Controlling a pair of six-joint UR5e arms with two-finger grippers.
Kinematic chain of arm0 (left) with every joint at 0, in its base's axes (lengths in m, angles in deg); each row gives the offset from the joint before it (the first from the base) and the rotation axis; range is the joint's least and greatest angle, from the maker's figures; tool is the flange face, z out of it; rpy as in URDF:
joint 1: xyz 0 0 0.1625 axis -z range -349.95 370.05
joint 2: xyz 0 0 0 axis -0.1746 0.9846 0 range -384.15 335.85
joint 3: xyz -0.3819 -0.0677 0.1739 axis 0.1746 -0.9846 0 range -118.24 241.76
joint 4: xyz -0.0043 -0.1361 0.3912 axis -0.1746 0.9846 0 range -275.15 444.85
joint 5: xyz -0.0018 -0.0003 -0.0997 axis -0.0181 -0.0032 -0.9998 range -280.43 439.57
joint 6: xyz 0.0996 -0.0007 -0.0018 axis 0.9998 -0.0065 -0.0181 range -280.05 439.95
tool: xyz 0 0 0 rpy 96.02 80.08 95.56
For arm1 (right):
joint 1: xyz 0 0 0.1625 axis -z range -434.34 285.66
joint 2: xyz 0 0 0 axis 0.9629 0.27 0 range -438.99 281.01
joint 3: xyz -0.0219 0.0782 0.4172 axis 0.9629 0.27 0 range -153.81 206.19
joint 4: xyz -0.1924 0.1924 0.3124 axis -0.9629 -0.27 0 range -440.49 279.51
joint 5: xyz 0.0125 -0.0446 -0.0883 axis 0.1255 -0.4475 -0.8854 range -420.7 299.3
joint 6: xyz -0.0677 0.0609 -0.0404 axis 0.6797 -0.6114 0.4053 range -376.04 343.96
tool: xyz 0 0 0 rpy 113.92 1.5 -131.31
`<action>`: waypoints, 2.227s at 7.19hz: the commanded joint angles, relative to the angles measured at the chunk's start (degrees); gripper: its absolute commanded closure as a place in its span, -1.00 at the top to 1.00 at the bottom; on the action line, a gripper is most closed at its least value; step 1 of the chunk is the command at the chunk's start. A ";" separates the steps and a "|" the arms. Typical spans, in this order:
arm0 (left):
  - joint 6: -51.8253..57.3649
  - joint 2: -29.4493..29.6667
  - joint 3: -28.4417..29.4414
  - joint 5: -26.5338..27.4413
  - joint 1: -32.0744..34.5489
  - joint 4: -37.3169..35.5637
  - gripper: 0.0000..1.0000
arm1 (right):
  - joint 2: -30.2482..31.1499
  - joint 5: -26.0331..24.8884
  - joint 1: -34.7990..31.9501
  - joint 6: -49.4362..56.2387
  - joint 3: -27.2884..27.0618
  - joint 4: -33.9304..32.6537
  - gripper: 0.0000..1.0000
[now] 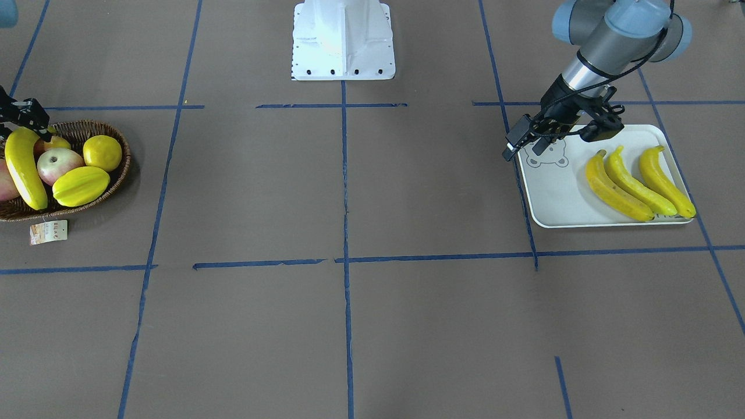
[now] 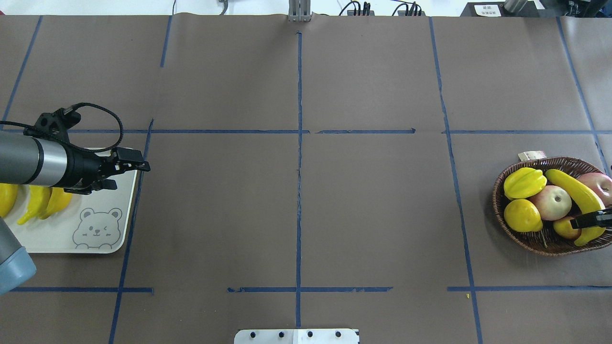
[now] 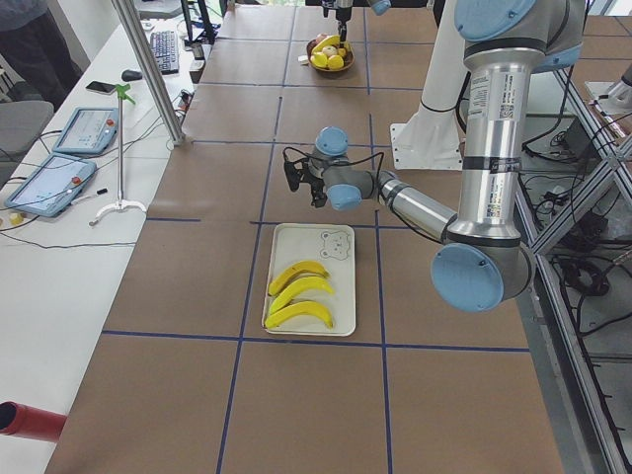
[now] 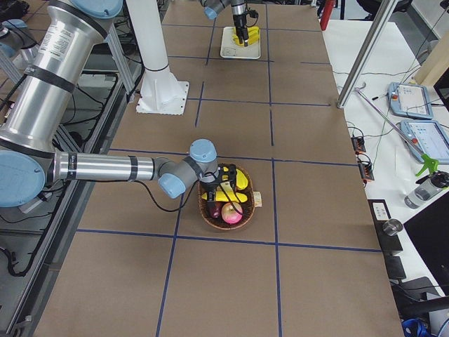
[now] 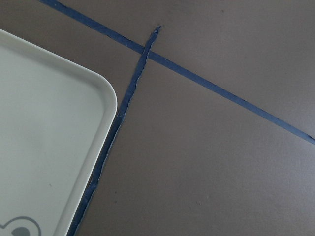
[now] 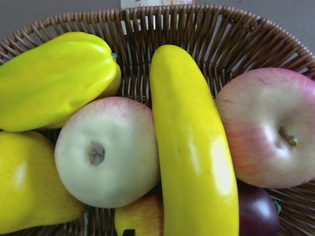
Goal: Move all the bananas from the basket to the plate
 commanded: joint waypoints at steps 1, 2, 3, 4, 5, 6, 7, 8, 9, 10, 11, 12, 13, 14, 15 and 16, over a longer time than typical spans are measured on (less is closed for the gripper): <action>0.00 -0.03 0.19 0.06 -0.10 0.00 1.00 | -0.12 0.00 0.20 -0.09 -0.01 0.31 -0.34; 0.00 -0.03 0.19 0.06 -0.10 0.00 1.00 | -0.12 0.00 0.20 0.09 -0.01 0.57 -0.76; 0.00 -0.03 0.19 0.06 -0.01 0.00 1.00 | -0.03 0.00 0.02 0.35 -0.19 0.57 -0.92; 0.00 0.06 0.19 0.06 -0.10 0.00 1.00 | 0.32 0.00 -0.24 0.44 -1.23 0.66 -0.97; 0.00 0.06 0.19 0.06 -0.10 0.00 1.00 | 0.85 0.08 -1.11 0.53 -2.90 0.66 -0.99; 0.00 0.14 0.19 0.06 -0.10 0.09 1.00 | 1.46 0.09 -3.29 0.53 -3.78 0.66 -1.00; 0.09 0.67 0.19 -0.03 -0.19 0.61 1.00 | 1.21 0.35 -6.27 0.88 -3.97 0.58 -1.00; 0.00 2.59 0.10 -0.03 -0.19 0.61 1.00 | 0.77 0.52 -6.74 1.31 -5.36 -0.30 -1.00; -0.09 4.69 -0.07 -0.12 -0.19 0.61 1.00 | -1.67 0.70 -6.31 1.32 -5.63 -0.39 -1.00; 0.00 6.20 0.18 -0.12 -0.71 0.61 1.00 | -3.79 0.79 -6.04 1.06 -6.16 -1.78 -1.00; -0.17 7.69 0.27 -0.12 -1.85 0.70 1.00 | -6.94 0.88 -5.43 0.79 -8.51 -6.93 -1.00; -0.96 8.49 0.27 -0.12 -2.29 0.62 1.00 | -10.54 0.96 -4.56 0.53 -11.32 -13.51 -0.99; -2.01 9.89 0.19 -0.12 -2.56 0.27 1.00 | -14.32 0.88 -2.28 0.35 -13.61 -19.58 -0.97; -2.11 10.60 0.36 -0.12 -2.65 0.00 1.00 | -19.75 0.79 -0.17 -2.61 -14.16 -23.64 -0.97; -2.20 10.95 0.36 -0.21 -2.91 0.00 1.00 | -25.20 0.01 4.28 -12.29 -13.99 -24.55 -0.96; -4.63 12.70 0.36 -0.29 -3.09 0.00 1.00 | -30.47 -2.70 8.77 -21.62 -13.90 -24.56 -0.95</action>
